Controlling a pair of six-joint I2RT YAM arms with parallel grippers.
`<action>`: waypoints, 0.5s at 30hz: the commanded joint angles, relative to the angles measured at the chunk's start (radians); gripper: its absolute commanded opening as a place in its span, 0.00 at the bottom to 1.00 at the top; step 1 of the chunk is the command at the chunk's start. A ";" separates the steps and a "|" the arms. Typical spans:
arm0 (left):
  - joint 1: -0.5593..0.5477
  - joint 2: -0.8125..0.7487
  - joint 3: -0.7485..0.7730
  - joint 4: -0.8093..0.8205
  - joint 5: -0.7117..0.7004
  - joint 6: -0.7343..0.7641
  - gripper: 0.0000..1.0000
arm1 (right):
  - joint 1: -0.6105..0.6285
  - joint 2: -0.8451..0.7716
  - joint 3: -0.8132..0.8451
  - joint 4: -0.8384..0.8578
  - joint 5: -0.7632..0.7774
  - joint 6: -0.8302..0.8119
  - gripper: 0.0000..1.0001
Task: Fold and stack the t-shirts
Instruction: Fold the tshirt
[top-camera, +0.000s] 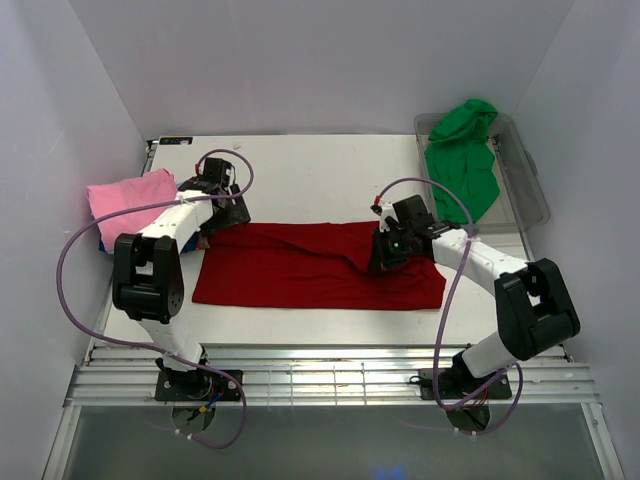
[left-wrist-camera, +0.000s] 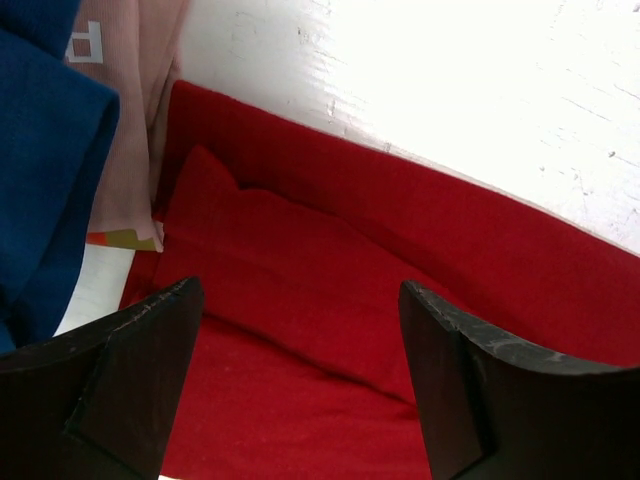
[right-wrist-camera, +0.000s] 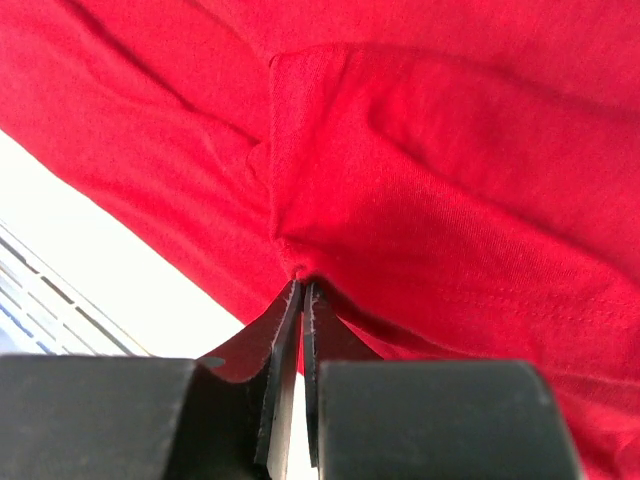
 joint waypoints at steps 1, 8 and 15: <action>-0.002 -0.099 -0.016 0.009 0.009 -0.007 0.89 | 0.026 -0.071 -0.040 0.013 0.017 0.037 0.08; -0.002 -0.147 -0.062 0.009 0.017 -0.011 0.89 | 0.066 -0.137 -0.126 0.027 0.025 0.072 0.08; -0.002 -0.155 -0.065 0.009 0.026 -0.018 0.89 | 0.080 -0.178 -0.161 0.022 0.048 0.080 0.33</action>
